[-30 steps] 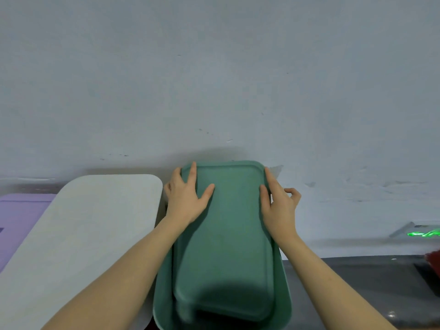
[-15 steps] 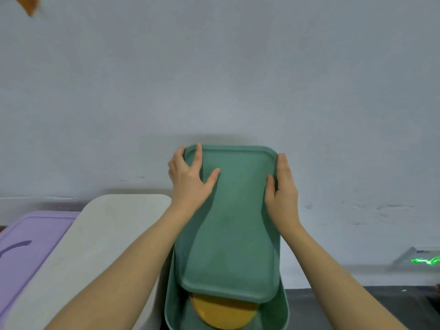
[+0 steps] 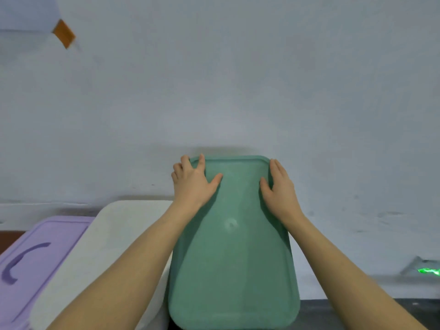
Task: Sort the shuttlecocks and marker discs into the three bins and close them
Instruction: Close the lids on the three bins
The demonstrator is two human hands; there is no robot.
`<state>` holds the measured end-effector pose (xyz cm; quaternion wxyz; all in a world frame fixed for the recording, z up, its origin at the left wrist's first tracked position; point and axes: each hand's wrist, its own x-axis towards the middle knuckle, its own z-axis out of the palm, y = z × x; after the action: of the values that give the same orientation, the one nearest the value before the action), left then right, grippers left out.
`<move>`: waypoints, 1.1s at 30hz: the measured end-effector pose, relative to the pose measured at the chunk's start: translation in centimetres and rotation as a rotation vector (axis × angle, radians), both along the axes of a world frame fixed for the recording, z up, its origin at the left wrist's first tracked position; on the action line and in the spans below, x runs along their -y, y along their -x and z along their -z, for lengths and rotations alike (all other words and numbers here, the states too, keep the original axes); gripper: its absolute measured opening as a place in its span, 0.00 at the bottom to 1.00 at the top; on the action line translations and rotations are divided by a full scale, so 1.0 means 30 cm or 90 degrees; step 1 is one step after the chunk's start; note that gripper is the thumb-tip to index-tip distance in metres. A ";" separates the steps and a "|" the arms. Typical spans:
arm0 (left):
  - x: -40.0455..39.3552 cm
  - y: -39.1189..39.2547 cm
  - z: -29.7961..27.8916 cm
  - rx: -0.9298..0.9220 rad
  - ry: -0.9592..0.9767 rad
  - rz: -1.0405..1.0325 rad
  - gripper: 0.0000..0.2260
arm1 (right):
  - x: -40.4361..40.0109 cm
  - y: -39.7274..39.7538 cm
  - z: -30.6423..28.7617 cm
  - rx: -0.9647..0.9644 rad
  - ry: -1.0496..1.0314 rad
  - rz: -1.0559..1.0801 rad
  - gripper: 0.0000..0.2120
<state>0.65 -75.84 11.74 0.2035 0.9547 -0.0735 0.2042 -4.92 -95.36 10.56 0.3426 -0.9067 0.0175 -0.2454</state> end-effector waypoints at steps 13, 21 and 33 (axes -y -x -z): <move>-0.018 -0.002 0.362 -0.203 -0.108 0.068 0.31 | 0.029 -0.010 0.300 -0.209 -0.019 -0.062 0.24; -0.021 -0.016 0.414 -0.223 -0.123 0.101 0.30 | 0.039 -0.027 0.375 -0.208 -0.006 -0.075 0.24; -0.053 0.104 0.415 -0.191 -0.119 0.099 0.34 | 0.033 0.069 0.386 -0.205 0.106 0.019 0.21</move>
<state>-2.47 -74.26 -0.71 0.1376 0.9807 -0.1346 0.0355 -6.99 -96.37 -1.03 0.2552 -0.9592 0.0653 -0.1031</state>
